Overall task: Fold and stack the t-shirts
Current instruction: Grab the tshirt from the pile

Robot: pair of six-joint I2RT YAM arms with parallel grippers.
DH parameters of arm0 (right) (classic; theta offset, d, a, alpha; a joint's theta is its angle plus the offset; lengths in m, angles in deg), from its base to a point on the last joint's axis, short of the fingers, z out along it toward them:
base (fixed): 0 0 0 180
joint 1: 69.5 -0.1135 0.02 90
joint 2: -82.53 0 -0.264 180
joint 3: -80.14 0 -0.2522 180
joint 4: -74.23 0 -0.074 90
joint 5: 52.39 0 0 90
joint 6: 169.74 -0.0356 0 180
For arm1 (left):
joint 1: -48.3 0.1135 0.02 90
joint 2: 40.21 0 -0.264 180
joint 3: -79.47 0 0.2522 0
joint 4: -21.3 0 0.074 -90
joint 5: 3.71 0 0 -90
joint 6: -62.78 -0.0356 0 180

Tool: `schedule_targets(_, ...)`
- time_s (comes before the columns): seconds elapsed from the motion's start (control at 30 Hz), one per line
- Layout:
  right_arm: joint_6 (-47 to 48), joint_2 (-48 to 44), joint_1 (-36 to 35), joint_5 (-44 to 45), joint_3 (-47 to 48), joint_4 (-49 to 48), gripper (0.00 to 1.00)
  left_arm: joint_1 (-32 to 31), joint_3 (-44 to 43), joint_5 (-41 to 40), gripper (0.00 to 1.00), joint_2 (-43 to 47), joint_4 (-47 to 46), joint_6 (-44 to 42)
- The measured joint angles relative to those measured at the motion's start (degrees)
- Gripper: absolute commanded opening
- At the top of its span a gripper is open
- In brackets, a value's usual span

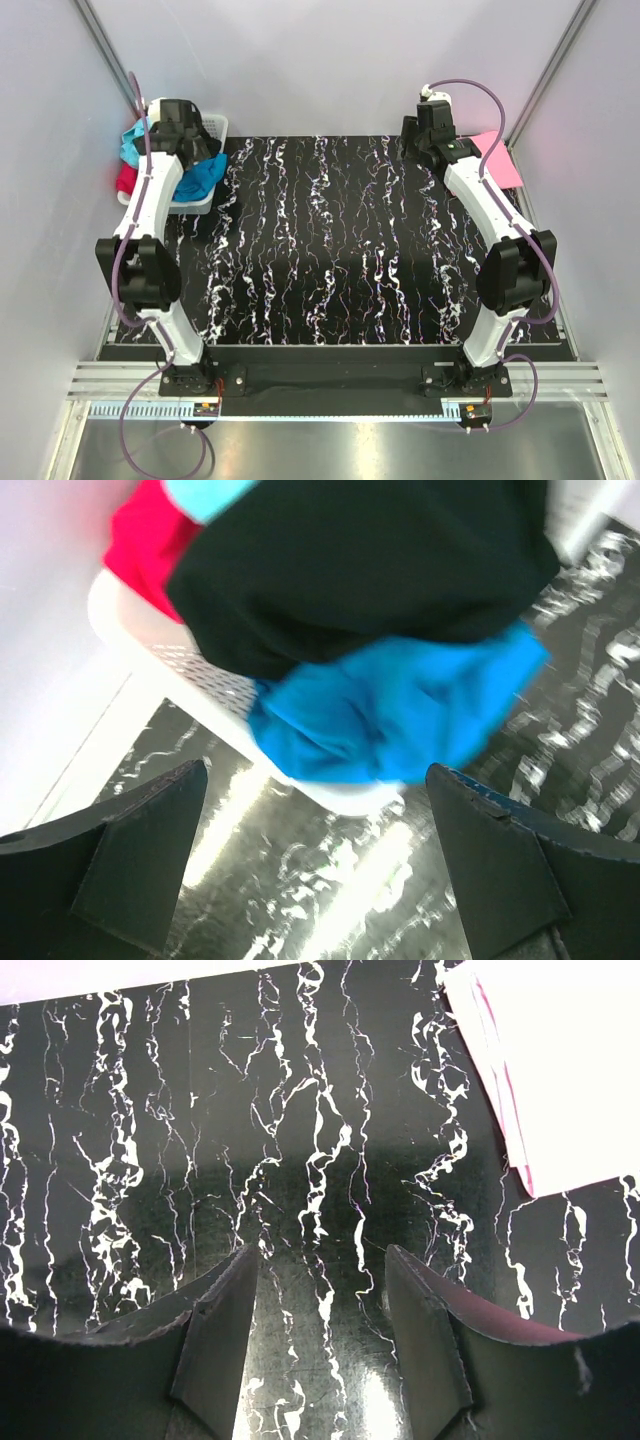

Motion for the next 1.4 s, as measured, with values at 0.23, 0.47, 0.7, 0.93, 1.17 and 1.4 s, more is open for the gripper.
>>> schedule_targets(0.23, -0.5, 0.0, -0.1, -0.2, -0.1, -0.5, 0.61, 5.4, -14.4, 5.5, 0.99, -10.7, 2.4, -0.5)
schedule_targets(0.47, -0.9, 0.0, -0.2, -0.2, -1.0, -1.2, 0.61, 6.5, -22.6, 14.7, 0.99, -17.3, 3.4, -2.2)
schedule_targets(0.7, -1.0, 0.0, -0.3, -0.2, -1.2, -1.3, 0.61, 7.0, -23.6, 19.4, 0.99, -21.5, 3.9, -2.1)
schedule_targets(0.93, -1.0, 0.8, -0.3, -0.2, -0.1, -1.3, 0.61, 7.1, -23.1, 19.3, 0.72, -23.7, 5.3, -1.0)
schedule_targets(1.17, -1.0, 1.2, -0.3, -0.2, 0.5, -1.4, 0.60, 7.1, -23.6, 18.9, 0.23, -24.7, 5.2, -0.5)
schedule_targets(1.4, -1.0, 1.2, -0.4, -0.2, 0.5, -1.3, 0.60, 7.1, -25.7, 19.0, 0.00, -26.6, 4.4, -0.3)
